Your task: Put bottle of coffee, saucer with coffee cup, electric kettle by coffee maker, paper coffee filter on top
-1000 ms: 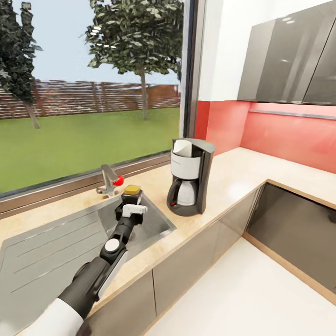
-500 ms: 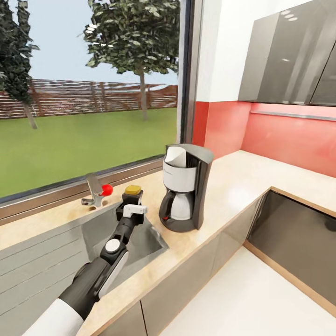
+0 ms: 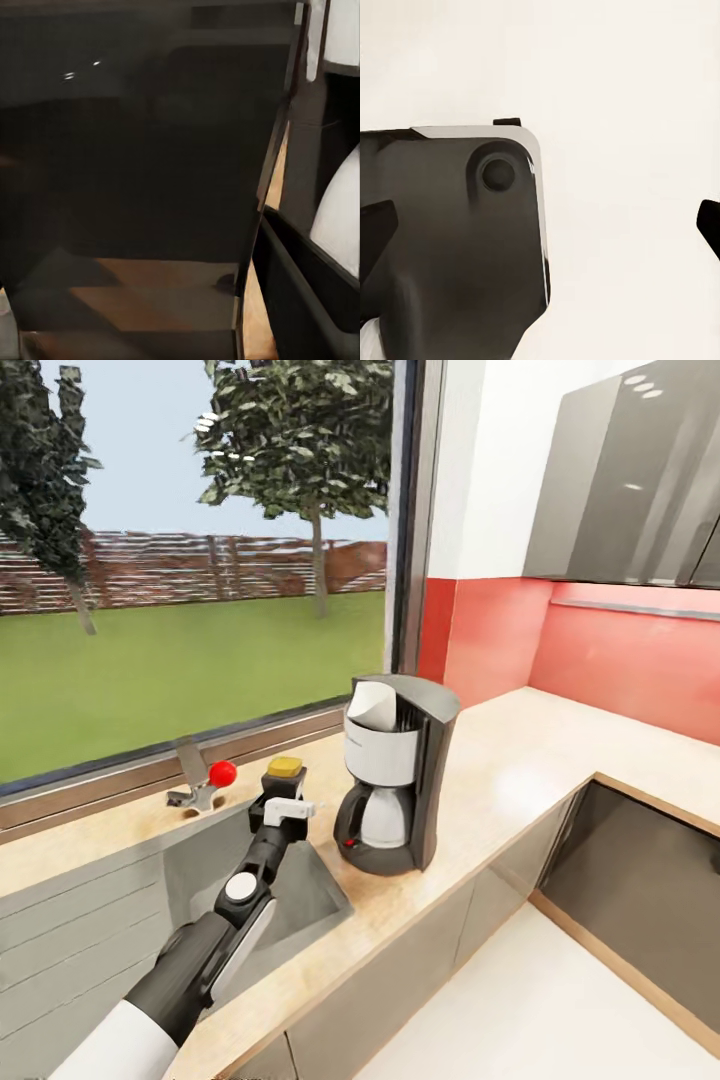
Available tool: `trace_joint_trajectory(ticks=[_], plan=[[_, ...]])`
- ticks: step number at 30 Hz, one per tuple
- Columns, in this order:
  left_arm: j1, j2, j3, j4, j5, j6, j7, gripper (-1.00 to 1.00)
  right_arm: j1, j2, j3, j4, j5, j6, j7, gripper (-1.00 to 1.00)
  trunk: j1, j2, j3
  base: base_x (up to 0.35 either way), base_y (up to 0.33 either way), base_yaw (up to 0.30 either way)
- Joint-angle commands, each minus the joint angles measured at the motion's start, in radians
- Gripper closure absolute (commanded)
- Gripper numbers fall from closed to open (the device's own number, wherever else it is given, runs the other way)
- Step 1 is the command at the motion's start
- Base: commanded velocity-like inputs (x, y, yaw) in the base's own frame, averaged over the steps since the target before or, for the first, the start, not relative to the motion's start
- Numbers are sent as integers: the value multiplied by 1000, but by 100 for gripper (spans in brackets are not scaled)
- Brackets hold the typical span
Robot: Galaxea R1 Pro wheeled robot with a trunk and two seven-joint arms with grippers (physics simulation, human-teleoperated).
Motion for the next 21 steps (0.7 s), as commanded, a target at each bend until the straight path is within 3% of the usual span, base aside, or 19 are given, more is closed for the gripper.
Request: trace_joint_trajectory(ticks=[1,5,8,12,15,21], plan=[[-1,1,-5,2,7,4,8,100,-1,0,-5,0,0,-4,1,-100,1,-2,-2,3,-2,97],[-11,-6,-3,97,15,-6,5,100,-1,0,-5,0,0,-4,1,-100,1,-2,-2,1,0,24],[-42,-27,-4,203,17,-79,-3,100,-1,0,-4,0,0,-4,1,-100,1,-2,-2,0,0,3],[-156,-89,-7,331,12,-108,-11,100,-1,0,-1,2,2,-4,2,-100,1,-2,-2,0,0,0],[-238,-112,-5,434,11,-114,-12,100,-1,0,1,2,4,-5,2,-100,1,-2,-2,0,0,0],[-203,-106,-6,451,7,-112,-16,100,-4,9,-3,-25,1,-9,1,-100,1,-2,-2,0,0,0]])
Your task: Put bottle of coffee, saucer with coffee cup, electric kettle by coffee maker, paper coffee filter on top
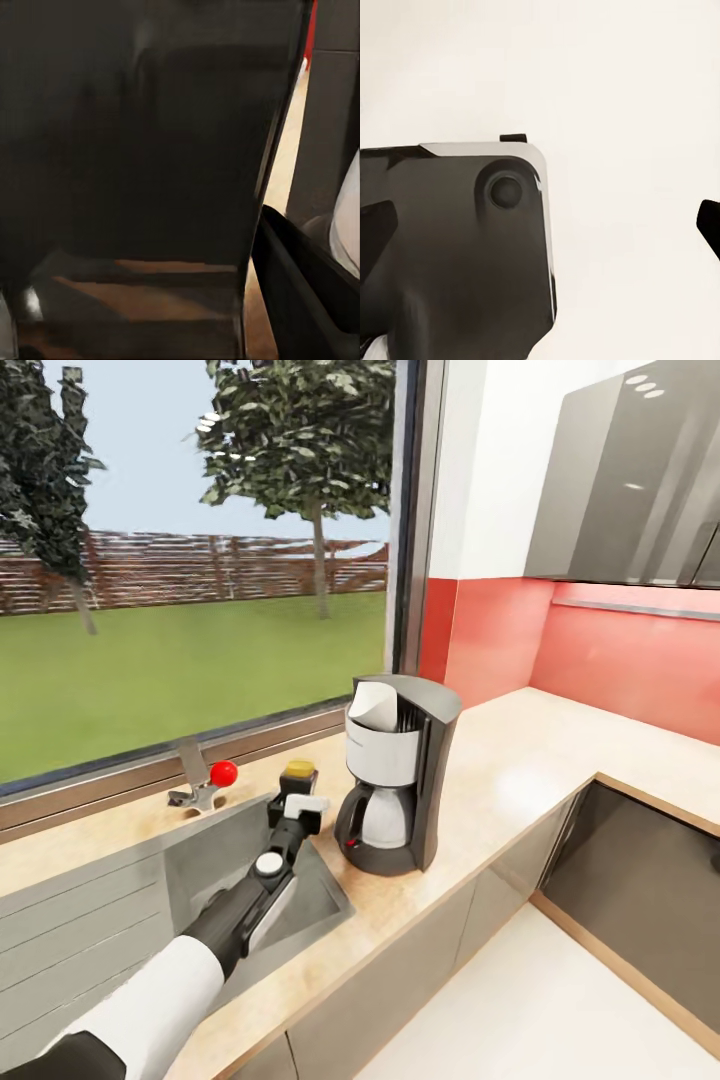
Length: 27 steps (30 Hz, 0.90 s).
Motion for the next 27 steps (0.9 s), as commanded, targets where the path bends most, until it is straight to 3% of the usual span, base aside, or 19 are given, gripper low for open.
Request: trace_joint_trajectory(ticks=[1,8,27], plan=[[4,1,-3,0,10,-3,7,100,-1,1,-5,-5,0,-4,1,-100,1,-2,-2,0,0,0],[42,1,2,2,10,-1,8,100,-1,1,-5,-19,0,-3,1,-100,1,-2,-2,139,0,0],[47,0,-5,4,7,-4,9,100,-1,1,-3,-17,0,-3,1,-100,1,-2,-2,167,0,0]])
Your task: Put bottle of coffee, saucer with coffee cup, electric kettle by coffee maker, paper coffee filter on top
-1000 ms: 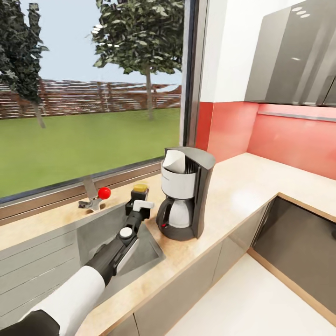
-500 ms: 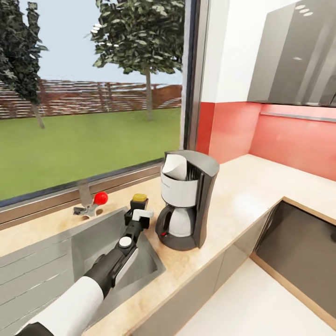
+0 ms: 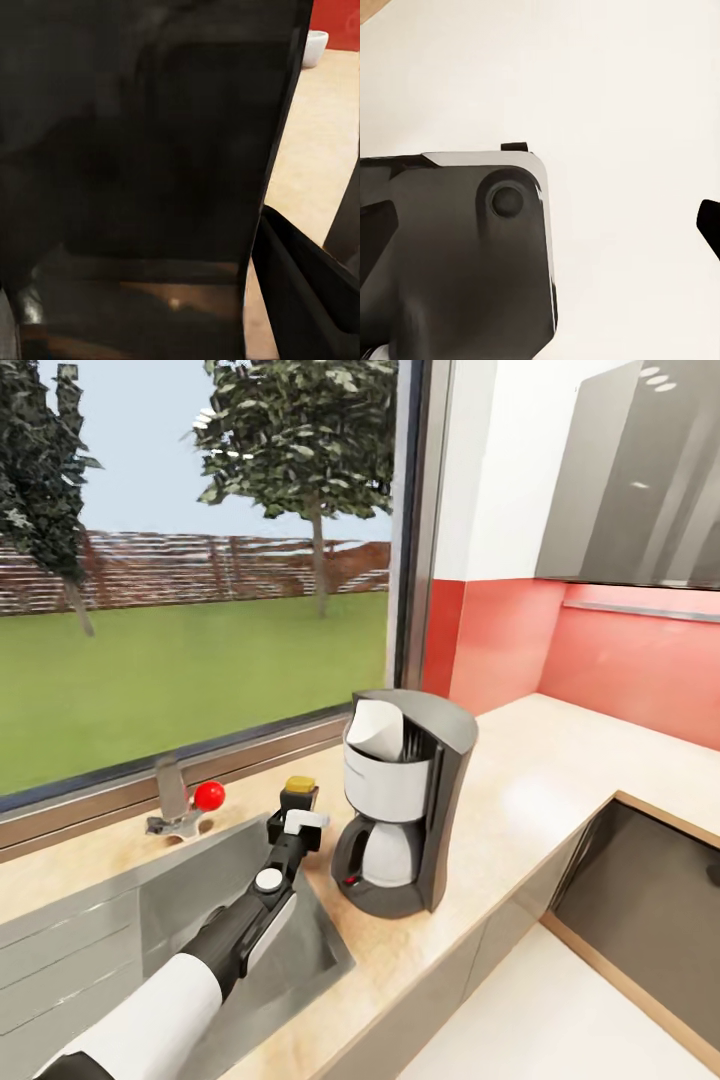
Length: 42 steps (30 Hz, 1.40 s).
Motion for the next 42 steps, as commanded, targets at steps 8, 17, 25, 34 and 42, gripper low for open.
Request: trace_joint_trajectory(ticks=[8,17,25,34,42], plan=[[2,2,-7,5,10,-8,7,100,-1,0,-4,1,0,-4,1,-100,1,-2,-2,58,0,0],[0,7,-23,108,-75,-117,-75,100,-1,0,-3,2,0,-4,1,-100,1,-2,-2,4,0,0],[-1,16,-20,106,-97,-122,-113,100,-1,0,-3,3,0,-4,1,-100,1,-2,-2,0,0,0],[-1,12,21,91,-81,-132,-112,100,-1,0,-3,4,0,-4,1,-100,1,-2,-2,0,0,0],[-3,9,44,91,-82,-168,-112,100,-1,0,-3,4,0,-4,1,-100,1,-2,-2,0,0,0]])
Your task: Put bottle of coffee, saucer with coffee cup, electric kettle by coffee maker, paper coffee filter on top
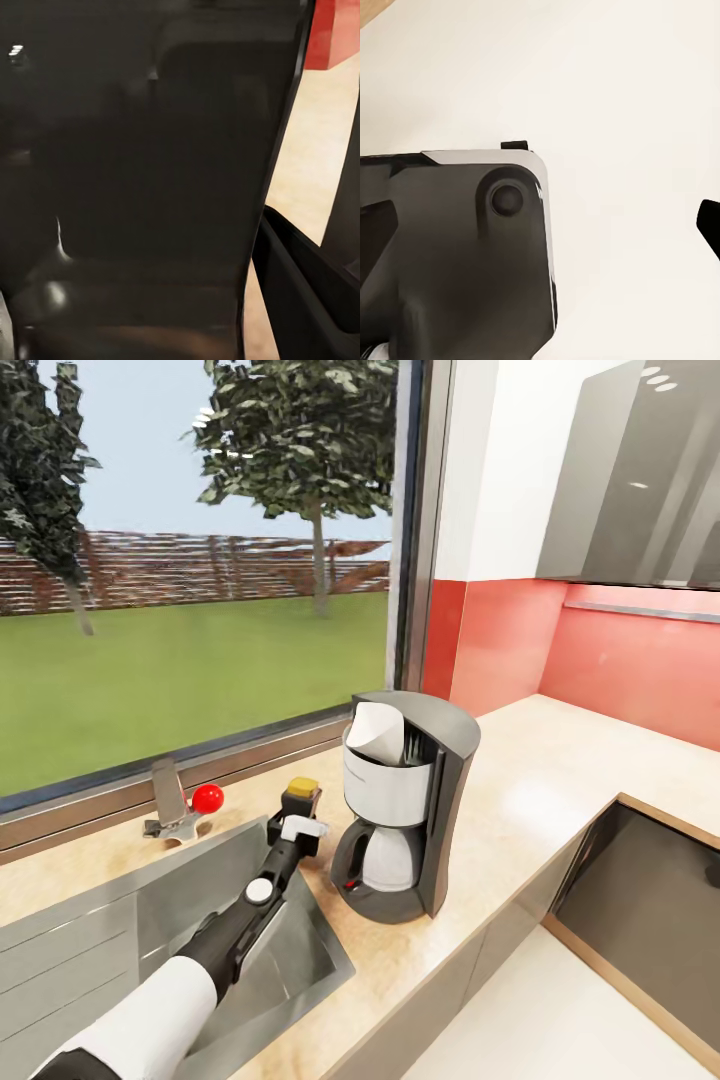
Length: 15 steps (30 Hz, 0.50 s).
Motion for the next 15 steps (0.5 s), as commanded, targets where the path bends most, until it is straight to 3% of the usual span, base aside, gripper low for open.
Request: trace_joint_trajectory(ticks=[1,8,15], plan=[[-1,1,-7,3,4,-8,9,100,-1,0,-4,1,0,-4,1,-100,1,-2,-2,0,0,0],[0,-1,-9,15,4,-15,8,100,-1,0,-4,1,0,-4,1,-100,1,-2,-2,1,0,0],[0,-3,-10,16,5,-16,8,100,-1,0,-4,1,0,-4,1,-100,1,-2,-2,107,-41,0]])
